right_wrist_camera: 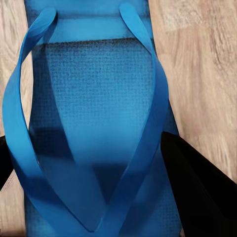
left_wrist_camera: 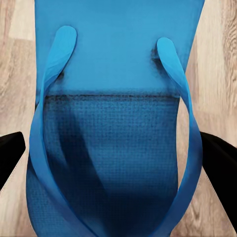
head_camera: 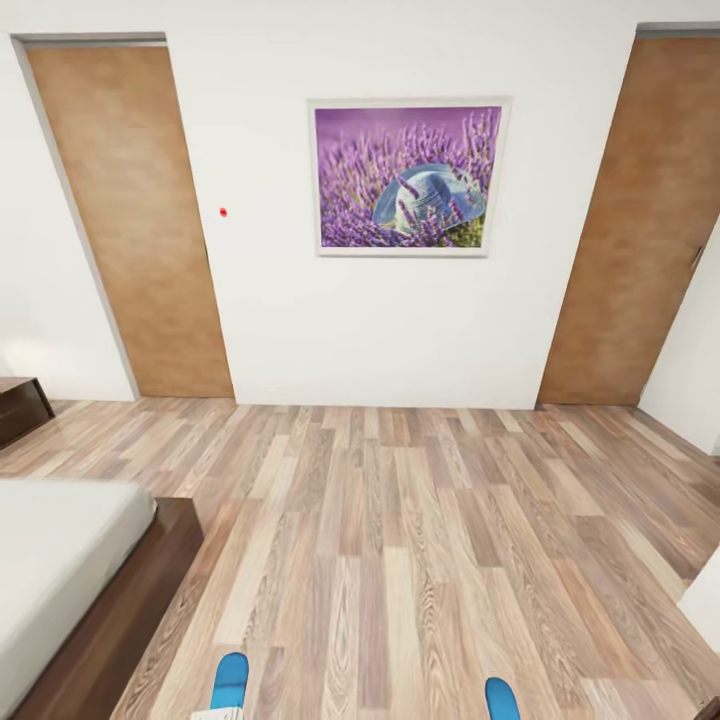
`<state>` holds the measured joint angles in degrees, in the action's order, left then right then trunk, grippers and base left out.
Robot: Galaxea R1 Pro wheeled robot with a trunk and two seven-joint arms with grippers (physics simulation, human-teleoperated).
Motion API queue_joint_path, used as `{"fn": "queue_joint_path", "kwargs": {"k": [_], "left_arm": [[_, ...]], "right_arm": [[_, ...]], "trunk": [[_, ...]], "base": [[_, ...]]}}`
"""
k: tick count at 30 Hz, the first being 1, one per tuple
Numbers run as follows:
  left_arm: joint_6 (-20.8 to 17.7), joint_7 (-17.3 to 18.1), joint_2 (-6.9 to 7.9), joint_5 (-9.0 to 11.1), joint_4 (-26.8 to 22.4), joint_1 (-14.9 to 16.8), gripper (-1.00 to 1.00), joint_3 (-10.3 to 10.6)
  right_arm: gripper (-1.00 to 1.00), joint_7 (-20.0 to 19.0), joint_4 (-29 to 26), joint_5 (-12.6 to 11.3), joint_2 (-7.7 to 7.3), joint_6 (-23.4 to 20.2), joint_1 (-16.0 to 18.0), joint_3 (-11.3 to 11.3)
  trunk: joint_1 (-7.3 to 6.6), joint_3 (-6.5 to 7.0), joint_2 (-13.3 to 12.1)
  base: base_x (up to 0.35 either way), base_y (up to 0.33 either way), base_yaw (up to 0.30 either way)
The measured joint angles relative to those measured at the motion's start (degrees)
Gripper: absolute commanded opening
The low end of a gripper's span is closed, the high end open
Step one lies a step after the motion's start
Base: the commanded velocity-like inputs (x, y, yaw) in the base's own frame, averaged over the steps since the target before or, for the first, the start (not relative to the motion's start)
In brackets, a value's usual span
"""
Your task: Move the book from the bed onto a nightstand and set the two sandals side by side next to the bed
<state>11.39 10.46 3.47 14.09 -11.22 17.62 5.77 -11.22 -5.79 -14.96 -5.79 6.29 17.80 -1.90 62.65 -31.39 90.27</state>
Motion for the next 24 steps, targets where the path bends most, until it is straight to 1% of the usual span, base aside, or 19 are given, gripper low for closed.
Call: {"fn": "queue_joint_path", "kwargs": {"k": [14, 19, 24], "left_arm": [[0.0, 0.0, -0.06, 0.0, 0.0, 0.0, -1.0, 0.0], [0.0, 0.0, -0.07, 0.0, 0.0, 0.0, -1.0, 0.0], [0.0, 0.0, -0.08, 0.0, 0.1, 0.0, -1.0, 0.0]], "right_arm": [[-1.0, 0.0, 0.2, 0.0, 0.09, 0.0, 0.0, 0.0], [-1.0, 0.0, 0.2, 0.0, 0.09, 0.0, 0.0, 0.0], [-1.0, 0.0, 0.2, 0.0, 0.09, 0.0, 0.0, 0.0]], "trunk": [[0.0, 0.0, 0.0], [0.0, 0.0, 0.0], [0.0, 0.0, 0.0]], "base": [[0.32, 0.0, 0.003], [0.32, 0.0, 0.176], [0.32, 0.0, 0.025]]}}
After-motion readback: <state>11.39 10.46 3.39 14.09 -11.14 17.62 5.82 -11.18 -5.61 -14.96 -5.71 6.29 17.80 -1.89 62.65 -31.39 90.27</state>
